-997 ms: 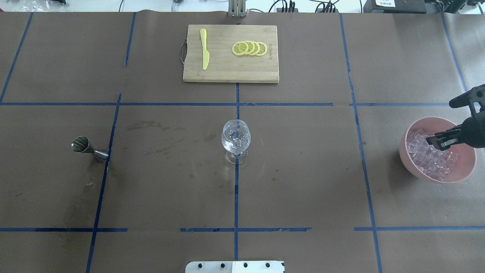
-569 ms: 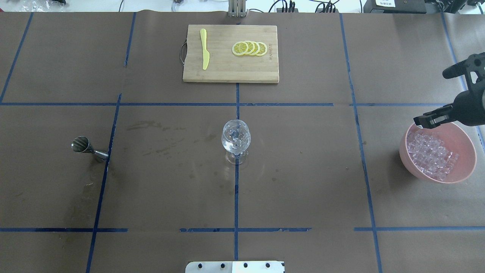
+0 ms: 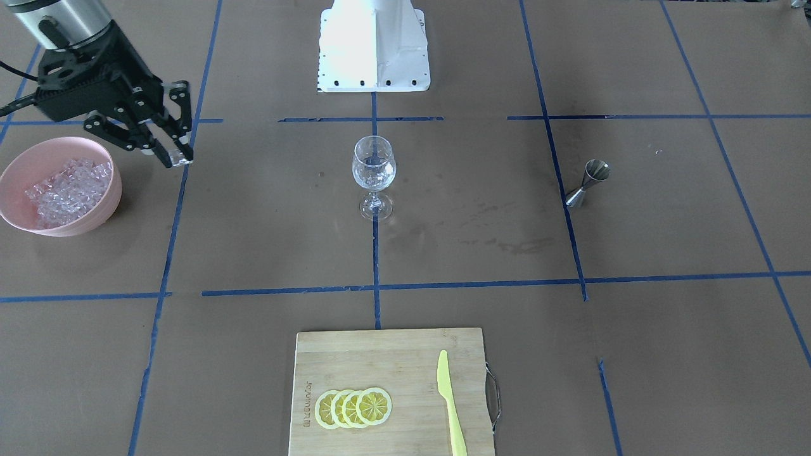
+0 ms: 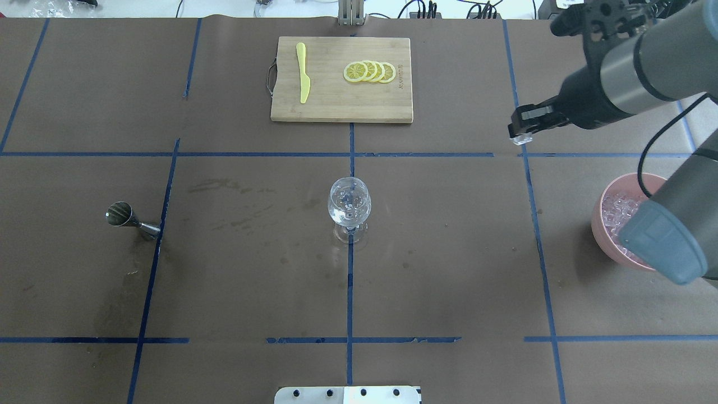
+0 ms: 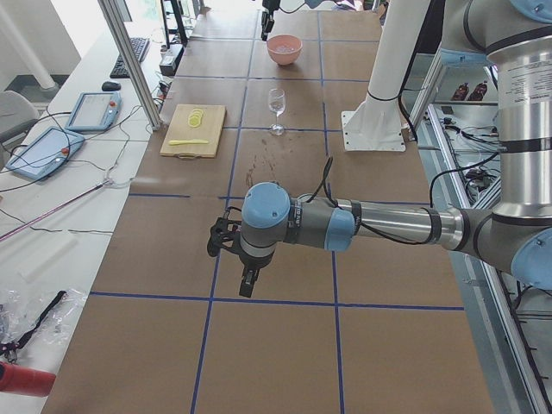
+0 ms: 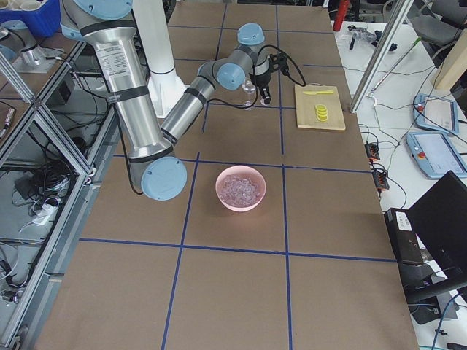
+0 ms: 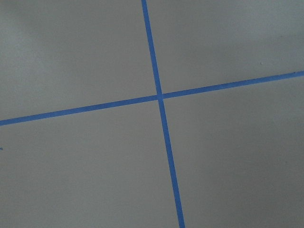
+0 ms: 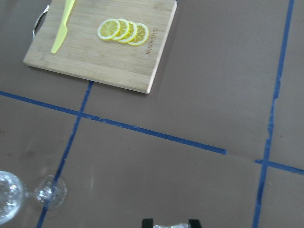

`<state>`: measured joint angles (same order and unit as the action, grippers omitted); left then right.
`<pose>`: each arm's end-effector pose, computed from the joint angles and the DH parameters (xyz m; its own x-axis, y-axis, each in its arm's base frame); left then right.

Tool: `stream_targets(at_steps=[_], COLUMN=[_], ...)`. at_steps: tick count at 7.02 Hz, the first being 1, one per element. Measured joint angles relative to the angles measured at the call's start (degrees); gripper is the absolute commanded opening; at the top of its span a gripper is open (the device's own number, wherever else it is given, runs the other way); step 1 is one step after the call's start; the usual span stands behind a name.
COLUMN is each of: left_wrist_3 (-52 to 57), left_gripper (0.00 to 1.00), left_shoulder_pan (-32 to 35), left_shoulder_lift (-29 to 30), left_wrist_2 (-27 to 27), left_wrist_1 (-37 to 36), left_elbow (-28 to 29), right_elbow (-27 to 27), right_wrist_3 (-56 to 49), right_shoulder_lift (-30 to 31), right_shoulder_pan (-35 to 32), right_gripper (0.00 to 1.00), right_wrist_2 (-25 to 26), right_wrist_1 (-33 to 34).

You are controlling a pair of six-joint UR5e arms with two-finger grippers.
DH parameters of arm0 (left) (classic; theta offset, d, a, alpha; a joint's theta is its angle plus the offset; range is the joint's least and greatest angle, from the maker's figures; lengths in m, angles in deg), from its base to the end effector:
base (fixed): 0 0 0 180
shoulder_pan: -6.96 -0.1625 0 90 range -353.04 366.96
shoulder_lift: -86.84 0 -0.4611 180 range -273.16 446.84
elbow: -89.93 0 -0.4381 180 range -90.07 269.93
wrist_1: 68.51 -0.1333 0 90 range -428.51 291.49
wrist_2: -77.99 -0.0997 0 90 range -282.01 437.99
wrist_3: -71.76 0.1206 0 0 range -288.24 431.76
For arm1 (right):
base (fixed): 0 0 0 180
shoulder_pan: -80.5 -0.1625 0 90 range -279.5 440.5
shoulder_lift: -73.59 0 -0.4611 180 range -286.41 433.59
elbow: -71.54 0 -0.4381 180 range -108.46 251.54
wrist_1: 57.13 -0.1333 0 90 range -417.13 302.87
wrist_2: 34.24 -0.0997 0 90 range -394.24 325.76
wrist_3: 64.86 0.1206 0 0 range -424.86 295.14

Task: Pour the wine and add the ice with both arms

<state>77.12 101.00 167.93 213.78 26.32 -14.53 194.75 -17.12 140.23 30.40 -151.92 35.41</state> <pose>-0.0804 -0.4734 0.6404 0.7080 0.1710 -0.6851 0.0032 0.9695 0.2452 -0.3058 -0.4862 0.2022 0.5735 -0.2425 0.7825 -0.0709 0.9369 0.3423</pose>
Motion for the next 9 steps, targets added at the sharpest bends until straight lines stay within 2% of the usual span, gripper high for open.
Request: stream_targets(at_steps=[3, 5, 7, 9], left_wrist_3=[0.00, 0.00, 0.00, 0.00], left_gripper=[1.00, 1.00, 1.00, 1.00], left_shoulder_pan=[0.00, 0.00, 0.00, 0.00], left_shoulder_lift=[0.52, 0.56, 0.57, 0.56], left_wrist_2=[0.00, 0.00, 0.00, 0.00], left_wrist_1=[-0.01, -0.01, -0.05, -0.08], left_elbow=[-0.03, -0.04, -0.04, 0.01], right_elbow=[-1.45, -4.07, -8.27, -10.56], right_wrist_3=[11.86, 17.37, 20.79, 21.44], right_shoulder_lift=[-10.35, -16.72, -21.09, -22.45], right_shoulder_pan=[11.29, 18.19, 23.45, 26.29], right_gripper=[0.00, 0.00, 0.00, 0.00], right_wrist_2=[10.88, 18.98, 25.59, 29.08], right_wrist_1=[4.70, 10.29, 12.18, 12.52])
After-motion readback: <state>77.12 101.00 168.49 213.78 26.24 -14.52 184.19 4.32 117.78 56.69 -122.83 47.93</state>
